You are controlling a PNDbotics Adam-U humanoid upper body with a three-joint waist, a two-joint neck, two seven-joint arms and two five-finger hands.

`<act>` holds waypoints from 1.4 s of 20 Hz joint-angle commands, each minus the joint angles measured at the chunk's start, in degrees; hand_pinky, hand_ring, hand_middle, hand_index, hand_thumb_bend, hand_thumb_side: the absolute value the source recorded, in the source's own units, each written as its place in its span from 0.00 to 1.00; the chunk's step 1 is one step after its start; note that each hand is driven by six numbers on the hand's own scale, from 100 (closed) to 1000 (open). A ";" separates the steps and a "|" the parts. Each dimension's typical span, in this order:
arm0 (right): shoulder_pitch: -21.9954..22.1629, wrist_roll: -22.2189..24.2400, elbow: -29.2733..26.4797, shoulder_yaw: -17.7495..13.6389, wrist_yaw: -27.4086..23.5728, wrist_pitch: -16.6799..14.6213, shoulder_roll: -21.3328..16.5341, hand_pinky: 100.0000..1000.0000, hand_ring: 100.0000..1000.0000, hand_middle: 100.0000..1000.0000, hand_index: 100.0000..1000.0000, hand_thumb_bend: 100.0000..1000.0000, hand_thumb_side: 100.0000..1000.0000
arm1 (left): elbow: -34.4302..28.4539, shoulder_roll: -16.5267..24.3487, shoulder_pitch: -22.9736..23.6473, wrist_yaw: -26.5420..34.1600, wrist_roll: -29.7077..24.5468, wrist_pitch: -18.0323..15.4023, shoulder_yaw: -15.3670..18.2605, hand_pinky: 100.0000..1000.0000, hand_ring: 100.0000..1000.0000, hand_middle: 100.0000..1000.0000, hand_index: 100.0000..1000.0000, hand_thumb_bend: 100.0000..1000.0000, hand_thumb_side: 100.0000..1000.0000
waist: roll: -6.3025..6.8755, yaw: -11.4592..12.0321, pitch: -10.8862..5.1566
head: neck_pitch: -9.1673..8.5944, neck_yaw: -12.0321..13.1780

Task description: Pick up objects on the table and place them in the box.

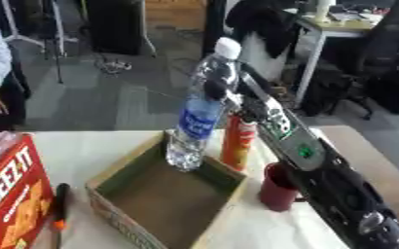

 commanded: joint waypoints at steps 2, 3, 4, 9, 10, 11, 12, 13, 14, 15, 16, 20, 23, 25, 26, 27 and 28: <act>-1.09 0.72 1.17 0.54 3.18 -2.46 -0.47 0.00 0.28 0.14 0.47 0.40 0.71 | -0.84 0.42 -1.03 0.32 -0.04 -0.33 -0.02 1.00 0.95 0.86 0.83 0.00 0.98 | 0.11 0.13 -0.89 | -0.63 -0.51; -1.12 0.88 1.41 0.66 3.51 -2.73 -0.26 0.00 0.28 0.14 0.47 0.40 0.71 | -0.84 0.39 -1.06 0.33 -0.06 -0.33 -0.03 1.00 0.95 0.86 0.83 0.00 0.98 | 0.10 0.13 -0.88 | -0.60 -0.50; -1.14 1.07 1.52 0.83 3.74 -3.01 0.01 0.01 0.32 0.15 0.46 0.41 0.74 | -0.84 0.32 -1.12 0.35 -0.05 -0.34 -0.02 1.00 0.95 0.86 0.83 0.00 0.98 | 0.11 0.13 -0.88 | -0.58 -0.44; -1.06 4.28 1.02 2.04 5.30 -5.23 0.89 0.36 0.61 0.36 0.61 0.56 1.00 | -0.84 0.11 -1.23 0.42 -0.03 -0.33 0.01 1.00 0.94 0.86 0.83 0.00 0.98 | 0.04 0.08 -0.97 | -0.48 -0.22; -1.02 5.30 0.93 2.09 5.70 -5.75 0.98 0.38 0.63 0.37 0.62 0.56 1.00 | -0.84 0.09 -1.23 0.42 -0.01 -0.32 0.03 1.00 0.94 0.86 0.83 0.00 0.98 | 0.03 0.07 -0.98 | -0.46 -0.16; -1.00 6.08 0.93 2.04 5.93 -6.13 1.05 0.38 0.63 0.37 0.62 0.56 1.00 | -0.84 0.08 -1.23 0.42 0.00 -0.32 0.04 1.00 0.94 0.86 0.83 0.00 0.98 | 0.02 0.06 -0.99 | -0.45 -0.12; -0.98 7.07 0.82 2.21 6.25 -6.55 1.03 0.51 0.72 0.49 0.71 0.52 1.00 | -0.84 0.08 -1.25 0.42 0.01 -0.32 0.06 1.00 0.94 0.86 0.83 0.00 0.98 | -0.01 0.07 -1.01 | -0.37 -0.07; -0.93 8.51 0.60 2.43 6.72 -7.05 1.04 0.51 0.72 0.49 0.71 0.52 1.00 | -0.84 0.09 -1.27 0.41 0.05 -0.32 0.08 1.00 0.94 0.86 0.83 0.00 0.98 | -0.02 0.06 -1.03 | -0.30 -0.01; -0.84 10.37 0.37 2.84 6.88 -7.56 1.10 0.66 0.83 0.69 0.84 0.49 1.00 | -0.84 0.09 -1.30 0.40 0.07 -0.32 0.08 1.00 0.94 0.86 0.83 0.00 0.98 | -0.07 0.07 -1.05 | -0.12 0.04; -0.78 12.71 0.09 3.14 7.33 -8.15 1.05 0.66 0.83 0.69 0.84 0.49 1.00 | -0.84 0.08 -1.32 0.39 0.08 -0.30 0.08 1.00 0.94 0.86 0.83 0.00 0.98 | -0.10 0.03 -1.08 | 0.03 0.12; -0.74 14.72 -0.04 3.08 7.53 -8.60 1.07 0.69 0.86 0.74 0.88 0.49 1.00 | -0.84 0.06 -1.33 0.37 0.10 -0.28 0.09 1.00 0.94 0.86 0.83 0.00 0.98 | -0.11 -0.01 -1.10 | 0.13 0.22; -0.70 18.68 0.06 2.24 6.29 -9.21 1.09 0.74 0.91 0.80 0.93 0.48 1.00 | -0.84 0.05 -1.38 0.33 0.18 -0.24 0.12 1.00 0.94 0.86 0.83 0.00 0.98 | -0.02 -0.24 -1.14 | 0.24 0.52; -0.73 19.71 -0.12 1.91 4.87 -9.20 0.94 0.74 0.91 0.80 0.93 0.48 1.00 | -0.84 0.02 -1.37 0.34 0.20 -0.17 0.12 1.00 0.94 0.86 0.83 0.00 0.98 | 0.10 -0.46 -1.15 | 0.16 0.56; -0.76 20.01 -0.25 1.77 4.16 -8.99 0.85 0.74 0.91 0.79 0.92 0.48 1.00 | -0.84 0.02 -1.35 0.36 0.14 -0.17 0.08 1.00 0.94 0.86 0.83 0.00 0.98 | 0.17 -0.57 -1.13 | 0.17 0.54; -0.78 20.11 -0.31 1.73 3.87 -8.88 0.82 0.74 0.91 0.79 0.92 0.48 1.00 | -0.84 0.02 -1.34 0.37 0.11 -0.17 0.07 1.00 0.94 0.86 0.83 0.00 0.98 | 0.19 -0.61 -1.12 | 0.19 0.52; -0.79 20.16 -0.40 1.69 3.62 -8.78 0.78 0.74 0.91 0.79 0.92 0.48 1.00 | -0.84 0.02 -1.32 0.38 0.08 -0.18 0.05 1.00 0.94 0.86 0.83 0.00 0.98 | 0.22 -0.65 -1.10 | 0.18 0.51; -0.80 20.21 -0.47 1.67 3.43 -8.70 0.74 0.74 0.91 0.79 0.92 0.48 1.00 | -0.84 0.03 -1.30 0.39 0.06 -0.19 0.05 1.00 0.94 0.86 0.83 0.00 0.98 | 0.24 -0.67 -1.09 | 0.17 0.51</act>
